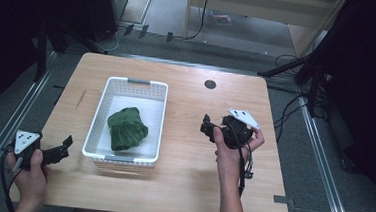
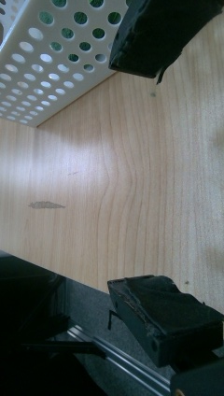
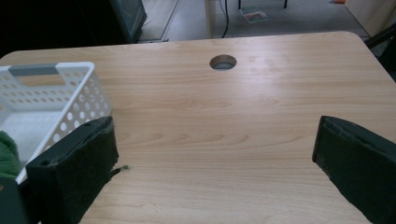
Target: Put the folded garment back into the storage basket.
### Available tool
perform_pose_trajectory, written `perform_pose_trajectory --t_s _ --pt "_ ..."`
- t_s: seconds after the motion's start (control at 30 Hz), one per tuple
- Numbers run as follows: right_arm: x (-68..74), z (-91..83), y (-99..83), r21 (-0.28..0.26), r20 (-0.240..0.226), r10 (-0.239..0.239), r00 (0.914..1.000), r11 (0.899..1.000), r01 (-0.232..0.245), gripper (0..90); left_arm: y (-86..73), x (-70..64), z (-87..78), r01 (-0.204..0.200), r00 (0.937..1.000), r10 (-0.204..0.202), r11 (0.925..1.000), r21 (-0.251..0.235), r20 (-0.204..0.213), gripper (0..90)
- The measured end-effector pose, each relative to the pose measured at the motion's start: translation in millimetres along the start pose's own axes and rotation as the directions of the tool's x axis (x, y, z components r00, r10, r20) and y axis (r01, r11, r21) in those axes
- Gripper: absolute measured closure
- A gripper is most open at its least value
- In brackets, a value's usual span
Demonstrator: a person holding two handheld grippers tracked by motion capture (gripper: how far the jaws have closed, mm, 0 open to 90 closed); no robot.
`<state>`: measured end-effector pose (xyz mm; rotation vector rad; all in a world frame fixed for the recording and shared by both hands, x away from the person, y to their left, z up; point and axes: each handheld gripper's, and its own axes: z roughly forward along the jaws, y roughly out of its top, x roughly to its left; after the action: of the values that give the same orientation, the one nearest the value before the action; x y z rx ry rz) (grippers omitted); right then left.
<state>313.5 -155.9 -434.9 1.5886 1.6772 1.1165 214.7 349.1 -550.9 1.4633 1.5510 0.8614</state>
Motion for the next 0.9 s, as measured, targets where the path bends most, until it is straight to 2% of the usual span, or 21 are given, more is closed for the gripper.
perform_pose_trajectory --t_s 0.03,0.17,0.23,0.27,0.33,0.37,0.53,0.7,0.9 --pt "-6.9 -1.8 -2.5 -0.002 0.013 -0.008 0.9999 1.000 0.008 1.1 0.0 0.0 0.0 -0.001 1.0000 0.001 1.0000 0.000 0.000 0.4" --pt "-16.7 -4.4 -6.9 -0.008 0.026 -0.004 0.9997 1.000 0.005 1.5 -0.1 -0.2 -0.1 0.000 1.0000 0.000 1.0000 -0.002 -0.001 0.4" --pt "-27.7 -7.0 -11.7 -0.008 0.038 0.001 0.9993 1.000 -0.001 1.6 -0.1 -0.1 -0.2 0.000 1.0000 0.000 1.0000 0.001 -0.001 0.4" --pt "-27.7 -7.0 -11.7 -0.008 0.038 0.001 0.9993 1.000 -0.001 1.6 -0.2 -0.1 -0.3 -0.003 1.0000 0.003 1.0000 0.001 0.001 0.4" --pt "-37.5 -9.6 -15.9 -0.011 0.053 0.008 0.9986 1.000 -0.007 1.9 -0.1 -0.4 -0.3 -0.003 1.0000 0.003 1.0000 0.002 -0.002 0.4" --pt "-37.5 -9.6 -15.9 -0.011 0.053 0.008 0.9986 1.000 -0.007 1.9 -0.1 -0.4 -0.2 -0.003 1.0000 0.003 1.0000 0.001 -0.003 0.4" --pt "-54.8 -14.4 -25.3 -0.004 0.081 0.008 0.9967 1.000 -0.008 2.4 -0.2 -0.5 -0.3 -0.003 1.0000 0.003 1.0000 0.000 -0.004 0.3" --pt "-66.7 -16.2 -33.3 0.001 0.085 0.024 0.9961 1.000 -0.024 2.9 -0.2 -0.3 -0.4 -0.002 1.0000 0.002 1.0000 0.001 -0.002 0.4" --pt "-82.6 -19.7 -49.7 0.011 0.090 -0.002 0.9959 1.000 0.001 4.5 -0.2 -0.2 -0.1 0.003 1.0000 -0.003 1.0000 -0.002 -0.001 0.4"
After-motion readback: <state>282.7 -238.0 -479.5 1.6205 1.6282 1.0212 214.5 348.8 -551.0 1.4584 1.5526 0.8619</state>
